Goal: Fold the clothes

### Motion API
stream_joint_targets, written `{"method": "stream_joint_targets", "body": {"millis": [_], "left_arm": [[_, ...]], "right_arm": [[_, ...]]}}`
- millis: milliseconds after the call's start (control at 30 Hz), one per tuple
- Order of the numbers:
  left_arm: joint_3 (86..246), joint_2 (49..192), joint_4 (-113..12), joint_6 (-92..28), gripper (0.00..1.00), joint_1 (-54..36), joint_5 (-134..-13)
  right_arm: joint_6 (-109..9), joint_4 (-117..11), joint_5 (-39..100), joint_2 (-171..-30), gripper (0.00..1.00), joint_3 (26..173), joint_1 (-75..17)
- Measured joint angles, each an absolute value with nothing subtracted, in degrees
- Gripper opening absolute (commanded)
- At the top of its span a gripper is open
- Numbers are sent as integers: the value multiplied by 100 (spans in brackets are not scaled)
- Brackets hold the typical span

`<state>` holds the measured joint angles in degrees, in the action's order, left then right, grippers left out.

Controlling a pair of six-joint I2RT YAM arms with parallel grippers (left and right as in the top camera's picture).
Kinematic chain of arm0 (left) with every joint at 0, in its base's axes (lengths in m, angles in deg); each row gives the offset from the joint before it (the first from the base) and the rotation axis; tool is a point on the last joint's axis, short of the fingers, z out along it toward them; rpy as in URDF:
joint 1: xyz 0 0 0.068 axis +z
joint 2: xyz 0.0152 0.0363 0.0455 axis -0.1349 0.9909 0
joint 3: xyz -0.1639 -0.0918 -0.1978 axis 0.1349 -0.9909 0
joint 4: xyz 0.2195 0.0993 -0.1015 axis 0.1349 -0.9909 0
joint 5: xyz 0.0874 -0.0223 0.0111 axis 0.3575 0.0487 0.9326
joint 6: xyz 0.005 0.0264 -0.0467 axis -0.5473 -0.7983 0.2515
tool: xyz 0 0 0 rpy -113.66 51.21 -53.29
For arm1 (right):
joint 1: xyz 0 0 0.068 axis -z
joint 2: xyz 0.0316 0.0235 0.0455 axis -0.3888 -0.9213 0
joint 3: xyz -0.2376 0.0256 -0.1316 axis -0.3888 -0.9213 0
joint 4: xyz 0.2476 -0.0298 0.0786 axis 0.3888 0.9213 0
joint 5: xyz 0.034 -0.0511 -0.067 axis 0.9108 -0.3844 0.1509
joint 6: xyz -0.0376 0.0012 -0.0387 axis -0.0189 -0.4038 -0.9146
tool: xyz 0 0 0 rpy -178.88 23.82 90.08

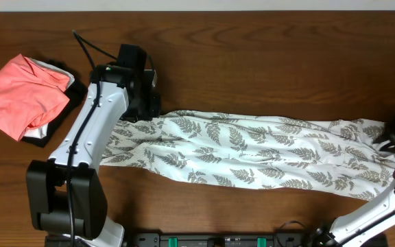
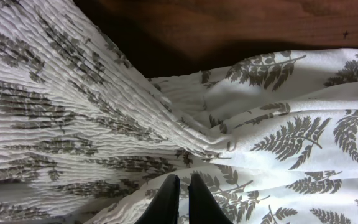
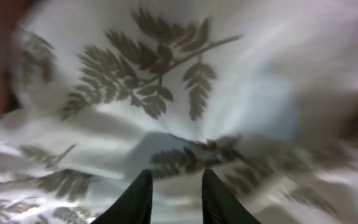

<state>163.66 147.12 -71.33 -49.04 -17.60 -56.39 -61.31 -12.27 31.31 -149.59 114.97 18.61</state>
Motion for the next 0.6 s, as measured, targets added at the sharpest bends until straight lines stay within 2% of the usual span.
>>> {"method": "stream_joint_targets", "body": {"millis": [200,433,600], "left_arm": [[16366,14712,-7137,-4904,9,-1760,-5639],[16366,14712,-7122,-4904,9,-1760,-5639],[16364,14712,-6949,-5048,40,-1832,-5654]], "right_arm": [[-6129,-1847,3149,-14959,25,10481,1743],[-6125,-2199,3193,-14688,25,10107,1743],[-6125,-2215,3195,-14684,25,10100,1746]]}}
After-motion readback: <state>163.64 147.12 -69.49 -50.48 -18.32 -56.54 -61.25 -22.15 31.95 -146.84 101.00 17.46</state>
